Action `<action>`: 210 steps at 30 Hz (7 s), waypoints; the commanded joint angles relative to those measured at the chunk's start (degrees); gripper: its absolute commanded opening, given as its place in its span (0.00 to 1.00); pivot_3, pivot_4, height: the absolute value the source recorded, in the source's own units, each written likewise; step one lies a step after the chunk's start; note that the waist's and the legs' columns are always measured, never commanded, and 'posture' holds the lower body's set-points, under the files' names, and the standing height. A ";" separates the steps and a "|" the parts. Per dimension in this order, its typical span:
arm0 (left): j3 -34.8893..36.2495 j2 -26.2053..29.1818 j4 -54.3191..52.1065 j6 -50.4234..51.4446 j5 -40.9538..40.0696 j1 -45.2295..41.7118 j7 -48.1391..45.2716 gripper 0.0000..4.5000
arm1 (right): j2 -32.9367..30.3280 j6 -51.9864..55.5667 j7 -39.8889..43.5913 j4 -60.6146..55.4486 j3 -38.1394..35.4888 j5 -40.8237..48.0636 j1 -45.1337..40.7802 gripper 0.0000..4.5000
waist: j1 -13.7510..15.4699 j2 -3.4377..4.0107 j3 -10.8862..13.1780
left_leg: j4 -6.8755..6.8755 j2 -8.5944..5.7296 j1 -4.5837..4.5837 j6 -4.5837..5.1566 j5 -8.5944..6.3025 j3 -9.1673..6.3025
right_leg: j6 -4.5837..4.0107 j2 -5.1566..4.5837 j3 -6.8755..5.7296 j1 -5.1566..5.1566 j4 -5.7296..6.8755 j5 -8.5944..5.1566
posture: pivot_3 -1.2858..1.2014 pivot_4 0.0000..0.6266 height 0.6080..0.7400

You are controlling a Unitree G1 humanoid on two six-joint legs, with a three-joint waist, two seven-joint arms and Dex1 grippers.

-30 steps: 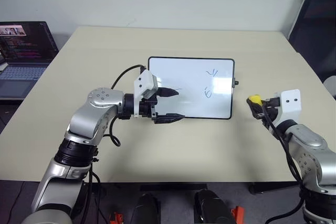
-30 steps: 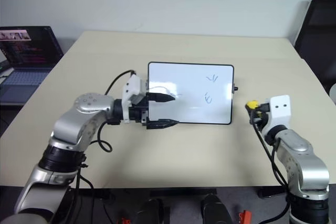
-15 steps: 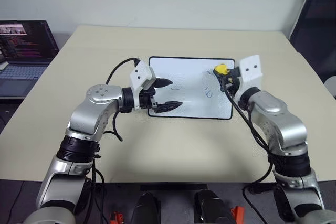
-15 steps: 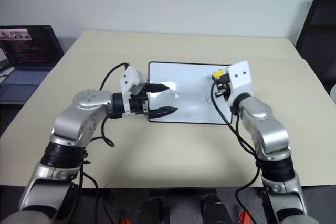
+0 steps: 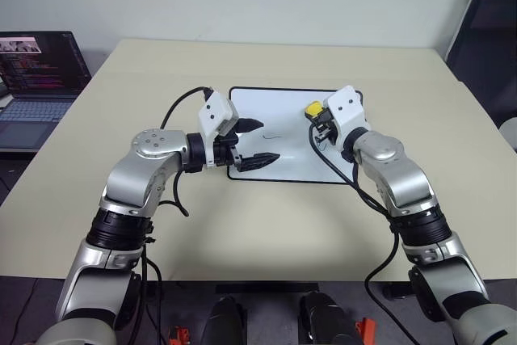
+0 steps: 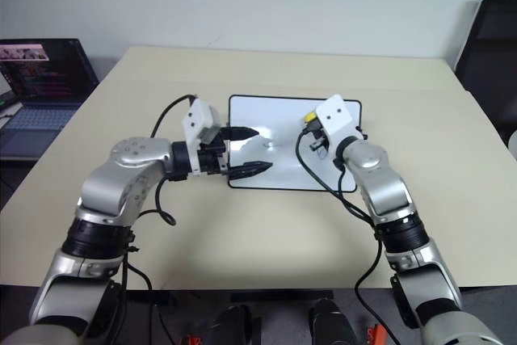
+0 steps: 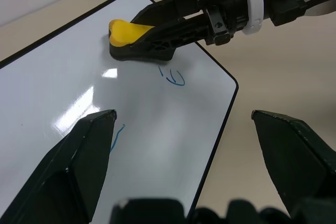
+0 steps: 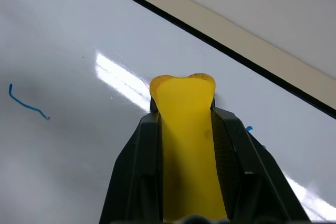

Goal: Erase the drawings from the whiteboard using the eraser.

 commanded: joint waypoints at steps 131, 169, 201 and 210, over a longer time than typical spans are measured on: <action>4.55 6.53 -10.51 0.82 -3.86 16.33 -1.83 1.00 | -11.48 -5.99 16.45 -7.72 9.96 -14.86 13.05 0.21 | -0.96 -0.26 -0.13 | 0.17 -0.03 0.18 0.26 0.19 -0.06 | -0.42 -0.03 0.00 0.28 -0.02 -0.07 | 0.52 0.24 1.00; 14.35 6.60 -5.87 -3.42 -4.94 22.26 1.72 1.00 | -1.78 13.63 21.12 -34.70 -10.78 4.85 22.99 0.21 | -0.95 -0.29 -0.12 | -0.36 0.00 0.02 0.26 0.19 -0.05 | -0.42 -0.02 -0.04 -0.04 -0.08 -0.16 | 0.52 0.24 1.00; 19.37 4.02 -7.94 -3.62 -7.02 26.77 7.94 1.00 | 0.56 6.22 9.05 -28.30 -1.31 4.28 20.58 0.21 | -1.10 -0.30 -0.12 | -0.42 -0.02 0.04 0.25 0.19 -0.02 | -0.46 -0.06 -0.03 -0.06 -0.15 -0.17 | 0.52 0.24 1.00; 16.94 4.15 -7.34 -3.00 -5.75 23.24 7.74 1.00 | 1.04 -10.63 7.87 -2.03 12.06 -11.08 -0.59 0.21 | -1.12 -0.29 -0.12 | -0.49 -0.01 0.05 0.25 0.19 0.00 | -0.47 -0.04 -0.04 -0.08 -0.17 -0.15 | 0.52 0.24 1.00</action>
